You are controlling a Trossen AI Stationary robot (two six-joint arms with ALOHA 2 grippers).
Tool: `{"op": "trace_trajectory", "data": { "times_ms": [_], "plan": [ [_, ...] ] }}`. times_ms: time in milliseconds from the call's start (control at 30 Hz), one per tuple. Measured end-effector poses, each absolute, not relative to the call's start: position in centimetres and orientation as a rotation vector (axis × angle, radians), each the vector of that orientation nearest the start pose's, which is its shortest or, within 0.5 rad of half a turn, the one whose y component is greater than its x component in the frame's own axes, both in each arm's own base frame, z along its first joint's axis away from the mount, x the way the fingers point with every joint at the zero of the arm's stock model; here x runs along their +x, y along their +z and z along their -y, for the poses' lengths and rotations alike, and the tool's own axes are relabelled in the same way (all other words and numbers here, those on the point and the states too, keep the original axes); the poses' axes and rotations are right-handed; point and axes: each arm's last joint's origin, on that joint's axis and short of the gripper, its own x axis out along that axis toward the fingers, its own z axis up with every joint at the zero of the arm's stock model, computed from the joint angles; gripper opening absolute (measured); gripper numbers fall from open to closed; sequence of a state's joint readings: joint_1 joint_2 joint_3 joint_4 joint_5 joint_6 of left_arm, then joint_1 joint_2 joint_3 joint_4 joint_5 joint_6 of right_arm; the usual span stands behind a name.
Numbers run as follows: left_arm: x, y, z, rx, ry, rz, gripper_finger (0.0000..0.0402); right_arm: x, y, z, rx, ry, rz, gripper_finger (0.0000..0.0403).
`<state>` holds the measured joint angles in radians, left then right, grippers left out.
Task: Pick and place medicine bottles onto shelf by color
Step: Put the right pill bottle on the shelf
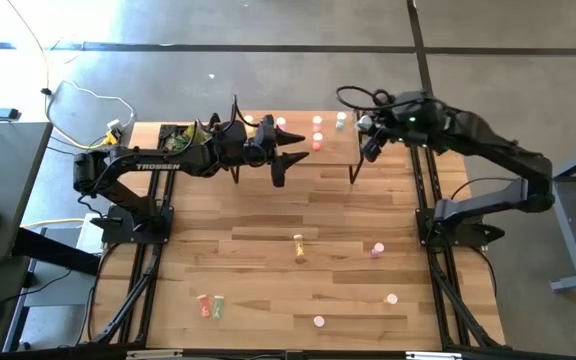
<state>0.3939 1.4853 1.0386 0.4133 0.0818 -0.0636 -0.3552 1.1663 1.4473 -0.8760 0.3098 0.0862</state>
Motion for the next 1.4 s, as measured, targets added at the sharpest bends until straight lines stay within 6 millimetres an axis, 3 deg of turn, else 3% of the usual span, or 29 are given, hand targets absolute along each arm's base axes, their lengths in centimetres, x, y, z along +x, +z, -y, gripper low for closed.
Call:
{"op": "trace_trajectory", "data": {
  "times_ms": [233,833,1400],
  "plan": [
    [31.6,31.2,-12.9,-0.014,0.311,-0.031,0.0216,20.5,36.9,10.9,0.251,-0.604,-0.601,0.0108],
    [31.5,31.1,-13.0,0.055,0.321,-0.049,0.0216,25.3,31.1,15.0,0.262,-0.563,-0.803,0.0108],
    [31.4,31.1,-13.4,0.048,0.435,-0.051,0.0216,25.3,30.1,15.8,0.24,-0.593,-0.862,0.0108]
  ]
}}
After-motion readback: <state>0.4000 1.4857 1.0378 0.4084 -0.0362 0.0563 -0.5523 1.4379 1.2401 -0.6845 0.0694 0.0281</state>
